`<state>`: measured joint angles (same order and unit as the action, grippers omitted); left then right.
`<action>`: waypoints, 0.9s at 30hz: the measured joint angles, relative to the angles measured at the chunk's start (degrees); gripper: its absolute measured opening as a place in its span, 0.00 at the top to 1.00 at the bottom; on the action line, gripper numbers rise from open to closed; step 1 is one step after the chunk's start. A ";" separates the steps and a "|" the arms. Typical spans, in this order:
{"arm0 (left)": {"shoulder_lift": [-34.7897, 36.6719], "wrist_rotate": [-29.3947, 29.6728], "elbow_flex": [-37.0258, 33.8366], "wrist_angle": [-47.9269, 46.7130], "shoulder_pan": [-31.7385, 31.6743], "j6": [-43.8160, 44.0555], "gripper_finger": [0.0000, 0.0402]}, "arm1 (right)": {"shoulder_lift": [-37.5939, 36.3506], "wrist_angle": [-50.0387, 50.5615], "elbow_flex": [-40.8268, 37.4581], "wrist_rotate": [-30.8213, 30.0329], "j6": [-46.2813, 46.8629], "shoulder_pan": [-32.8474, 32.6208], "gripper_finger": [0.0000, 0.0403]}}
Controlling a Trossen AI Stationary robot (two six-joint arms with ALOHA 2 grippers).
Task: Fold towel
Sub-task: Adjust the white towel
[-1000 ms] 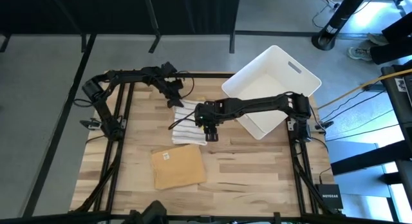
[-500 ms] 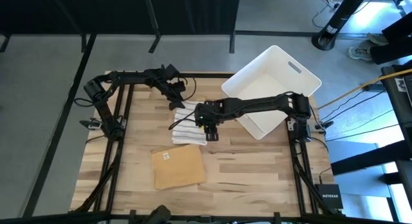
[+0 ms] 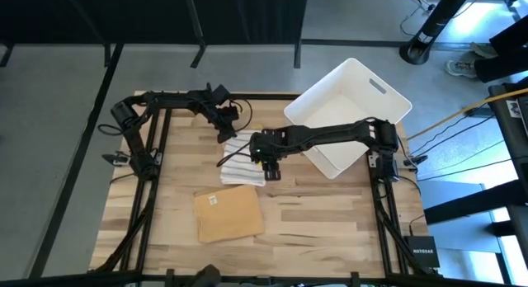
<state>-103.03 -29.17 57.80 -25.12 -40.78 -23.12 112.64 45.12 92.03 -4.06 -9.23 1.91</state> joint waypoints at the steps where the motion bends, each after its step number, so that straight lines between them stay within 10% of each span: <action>1: 0.27 0.06 0.00 -0.22 0.23 -0.42 0.98 | 0.00 0.00 0.00 -0.05 -0.03 0.00 0.50; 14: 13.68 9.63 0.00 -9.16 8.36 -1.32 0.99 | 0.00 -4.56 0.02 -8.36 -0.25 2.99 0.50; 27: 16.29 11.02 -0.04 -8.95 11.74 -1.38 0.99 | 0.33 -23.36 -9.79 6.52 -5.13 15.97 0.50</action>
<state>-86.74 -18.15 57.76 -34.07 -29.04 -24.50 112.97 21.76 82.24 2.45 -14.36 17.88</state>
